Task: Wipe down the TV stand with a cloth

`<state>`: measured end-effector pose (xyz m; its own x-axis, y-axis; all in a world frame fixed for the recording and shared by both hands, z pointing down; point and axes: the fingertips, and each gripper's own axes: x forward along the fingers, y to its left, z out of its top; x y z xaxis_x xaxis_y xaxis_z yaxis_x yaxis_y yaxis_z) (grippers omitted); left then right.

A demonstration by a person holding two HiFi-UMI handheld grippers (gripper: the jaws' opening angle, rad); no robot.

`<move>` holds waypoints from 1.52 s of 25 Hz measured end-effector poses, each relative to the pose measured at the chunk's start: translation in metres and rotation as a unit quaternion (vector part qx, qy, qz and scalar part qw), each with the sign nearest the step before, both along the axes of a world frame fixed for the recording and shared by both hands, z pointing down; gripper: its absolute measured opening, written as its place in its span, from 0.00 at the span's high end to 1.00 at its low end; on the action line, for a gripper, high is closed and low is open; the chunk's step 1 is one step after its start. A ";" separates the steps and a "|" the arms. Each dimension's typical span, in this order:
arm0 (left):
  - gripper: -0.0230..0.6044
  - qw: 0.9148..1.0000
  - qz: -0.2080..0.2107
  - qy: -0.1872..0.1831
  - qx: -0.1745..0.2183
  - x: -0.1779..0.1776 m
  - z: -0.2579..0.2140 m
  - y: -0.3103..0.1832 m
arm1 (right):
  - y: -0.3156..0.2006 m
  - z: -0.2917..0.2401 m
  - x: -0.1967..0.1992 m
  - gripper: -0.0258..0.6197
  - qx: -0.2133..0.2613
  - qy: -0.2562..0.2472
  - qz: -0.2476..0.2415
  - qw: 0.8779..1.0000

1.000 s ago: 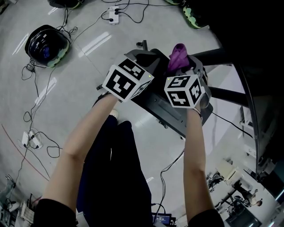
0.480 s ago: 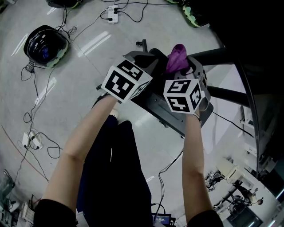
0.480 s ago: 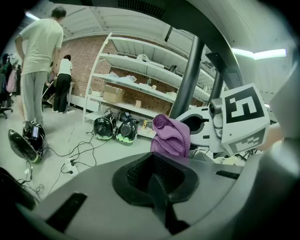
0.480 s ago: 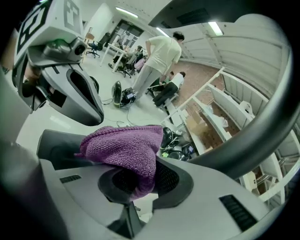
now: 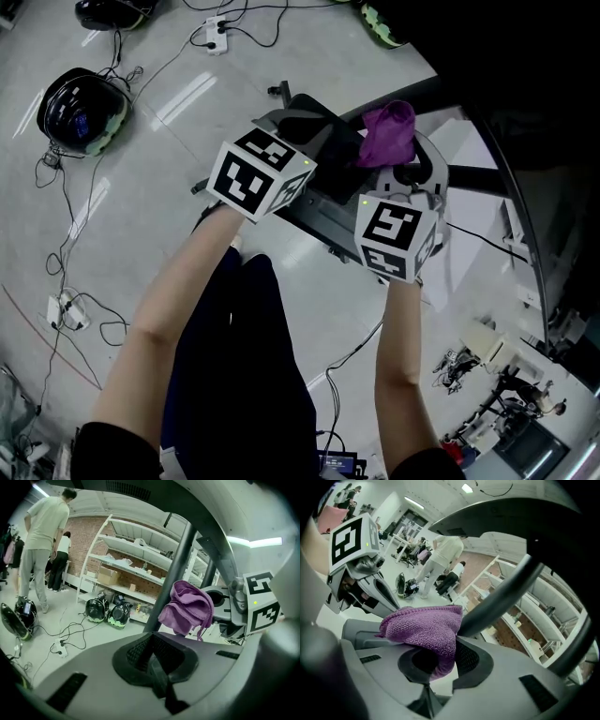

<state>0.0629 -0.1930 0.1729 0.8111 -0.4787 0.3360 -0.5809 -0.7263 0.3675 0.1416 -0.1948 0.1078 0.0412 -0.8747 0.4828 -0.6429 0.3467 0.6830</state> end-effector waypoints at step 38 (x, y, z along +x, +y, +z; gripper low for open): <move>0.95 0.999 0.026 0.020 0.022 0.024 -0.027 0.022 | -0.031 -0.042 0.061 0.84 0.146 0.039 0.077 0.985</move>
<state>0.0872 -0.1713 0.1460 0.8477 -0.4491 0.2824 -0.5274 -0.7711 0.3568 0.2027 -0.2257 0.0660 0.2120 -0.9563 0.2013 -0.6137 0.0300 0.7889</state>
